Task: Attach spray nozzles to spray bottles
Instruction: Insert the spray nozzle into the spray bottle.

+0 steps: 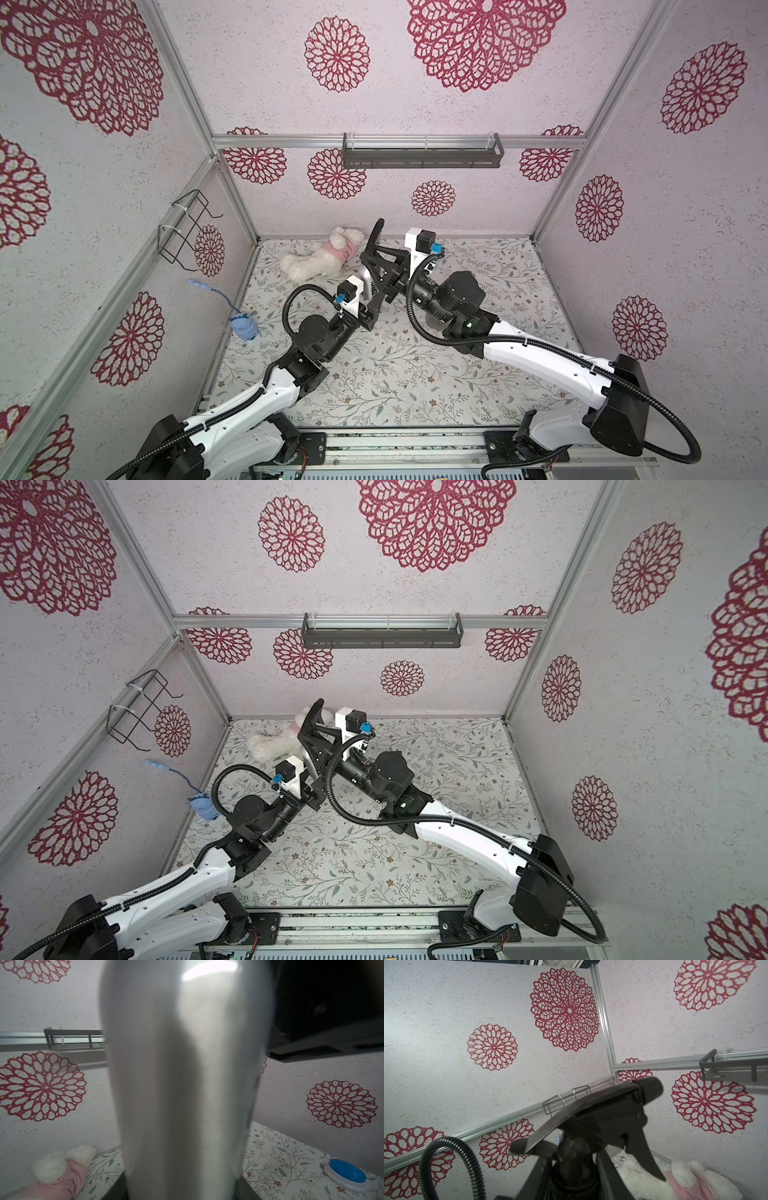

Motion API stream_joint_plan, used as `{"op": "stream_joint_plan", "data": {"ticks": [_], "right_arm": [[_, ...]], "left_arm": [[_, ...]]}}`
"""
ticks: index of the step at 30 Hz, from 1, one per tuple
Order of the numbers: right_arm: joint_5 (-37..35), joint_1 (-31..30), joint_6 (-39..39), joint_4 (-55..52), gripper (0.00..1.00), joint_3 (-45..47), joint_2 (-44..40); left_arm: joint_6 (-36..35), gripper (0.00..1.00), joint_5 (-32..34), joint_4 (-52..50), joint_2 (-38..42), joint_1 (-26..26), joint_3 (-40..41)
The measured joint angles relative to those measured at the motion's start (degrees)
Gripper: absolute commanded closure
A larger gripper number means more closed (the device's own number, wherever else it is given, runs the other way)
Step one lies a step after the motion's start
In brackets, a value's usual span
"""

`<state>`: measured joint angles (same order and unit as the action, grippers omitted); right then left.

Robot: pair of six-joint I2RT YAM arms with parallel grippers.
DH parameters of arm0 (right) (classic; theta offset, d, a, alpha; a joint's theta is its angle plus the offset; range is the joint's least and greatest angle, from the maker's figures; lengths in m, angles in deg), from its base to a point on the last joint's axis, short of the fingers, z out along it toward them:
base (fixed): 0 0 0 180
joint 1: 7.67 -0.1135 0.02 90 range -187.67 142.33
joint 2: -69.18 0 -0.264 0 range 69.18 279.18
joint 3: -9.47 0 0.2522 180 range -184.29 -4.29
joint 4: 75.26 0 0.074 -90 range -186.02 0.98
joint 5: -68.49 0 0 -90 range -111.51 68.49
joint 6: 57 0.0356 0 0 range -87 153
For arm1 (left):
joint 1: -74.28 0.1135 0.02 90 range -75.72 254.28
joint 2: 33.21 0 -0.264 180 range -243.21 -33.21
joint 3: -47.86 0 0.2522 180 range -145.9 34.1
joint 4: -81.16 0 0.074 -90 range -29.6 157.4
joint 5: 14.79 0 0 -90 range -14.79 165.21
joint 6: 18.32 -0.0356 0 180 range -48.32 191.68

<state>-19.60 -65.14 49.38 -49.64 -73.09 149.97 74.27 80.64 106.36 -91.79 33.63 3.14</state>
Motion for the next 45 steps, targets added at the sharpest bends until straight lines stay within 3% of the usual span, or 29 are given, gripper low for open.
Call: {"op": "stream_joint_plan", "data": {"ticks": [11,21,24,33,41,45], "right_arm": [[-7.2,-1.2,-8.9,-5.0,0.71,-1.7,-0.6],[-8.7,-1.2,-10.4,-11.0,0.69,-4.6,-0.6],[-8.0,-1.2,-10.2,-12.1,0.60,-5.0,-0.6],[-6.1,-1.2,-9.3,-14.8,0.55,-5.2,-0.6],[-5.5,-1.2,-9.2,-15.5,0.40,-4.7,-1.2],[-5.5,-1.2,-9.2,-16.9,0.39,-3.5,-2.9]], "left_arm": [[0.0,0.77,-0.2,-4.4,3.0,0.0,0.0],[0.0,0.81,-0.3,-6.5,4.8,0.0,0.2],[0.0,0.81,-0.3,-6.7,4.8,0.0,0.2],[0.0,0.81,-0.4,-5.1,4.8,0.0,0.2],[0.0,0.81,-0.5,-4.1,4.5,0.0,0.2],[-0.1,0.81,-0.5,-3.6,3.9,0.0,0.1]]}}
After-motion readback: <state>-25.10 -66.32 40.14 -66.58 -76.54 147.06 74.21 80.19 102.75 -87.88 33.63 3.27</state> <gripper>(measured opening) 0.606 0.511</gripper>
